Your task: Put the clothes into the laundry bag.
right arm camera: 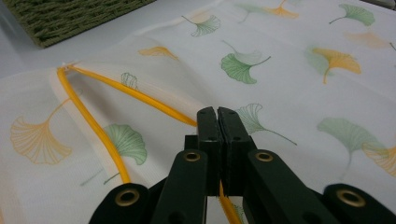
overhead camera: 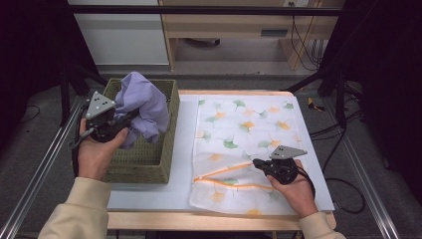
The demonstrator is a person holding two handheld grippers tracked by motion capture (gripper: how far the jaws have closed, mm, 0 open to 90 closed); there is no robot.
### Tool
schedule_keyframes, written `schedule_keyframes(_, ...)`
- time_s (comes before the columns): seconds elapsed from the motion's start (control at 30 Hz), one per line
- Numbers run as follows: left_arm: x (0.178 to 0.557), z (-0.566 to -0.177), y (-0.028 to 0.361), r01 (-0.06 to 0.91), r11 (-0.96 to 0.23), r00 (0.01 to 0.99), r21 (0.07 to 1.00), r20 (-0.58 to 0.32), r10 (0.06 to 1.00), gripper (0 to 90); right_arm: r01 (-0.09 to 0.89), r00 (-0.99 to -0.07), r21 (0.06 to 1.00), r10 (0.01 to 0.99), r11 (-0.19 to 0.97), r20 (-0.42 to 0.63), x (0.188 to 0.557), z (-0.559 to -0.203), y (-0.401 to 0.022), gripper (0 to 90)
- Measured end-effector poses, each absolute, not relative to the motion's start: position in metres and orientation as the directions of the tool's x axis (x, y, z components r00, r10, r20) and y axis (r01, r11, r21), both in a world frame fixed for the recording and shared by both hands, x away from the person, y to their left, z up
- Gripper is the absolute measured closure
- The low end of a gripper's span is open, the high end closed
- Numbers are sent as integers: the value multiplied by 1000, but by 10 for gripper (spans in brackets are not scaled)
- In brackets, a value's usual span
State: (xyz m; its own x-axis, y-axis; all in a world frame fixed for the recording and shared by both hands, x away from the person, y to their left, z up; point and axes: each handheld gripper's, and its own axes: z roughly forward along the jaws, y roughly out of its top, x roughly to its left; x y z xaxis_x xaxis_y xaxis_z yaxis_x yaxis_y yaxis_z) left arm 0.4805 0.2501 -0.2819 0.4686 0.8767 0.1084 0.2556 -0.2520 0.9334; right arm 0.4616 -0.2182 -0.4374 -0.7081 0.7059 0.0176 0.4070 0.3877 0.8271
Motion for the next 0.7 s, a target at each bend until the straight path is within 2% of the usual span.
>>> schedule_keyframes(0.33,469,-268,232,195,-272,515,942,138,846,766,405,-710,834,704,375,27,462,-436,-219,888)
schedule_keyframes(0.7,456,-263,201,166,-277,583,946,132,801,767,421,-709,834,703,358,56,465,-437,-223,888)
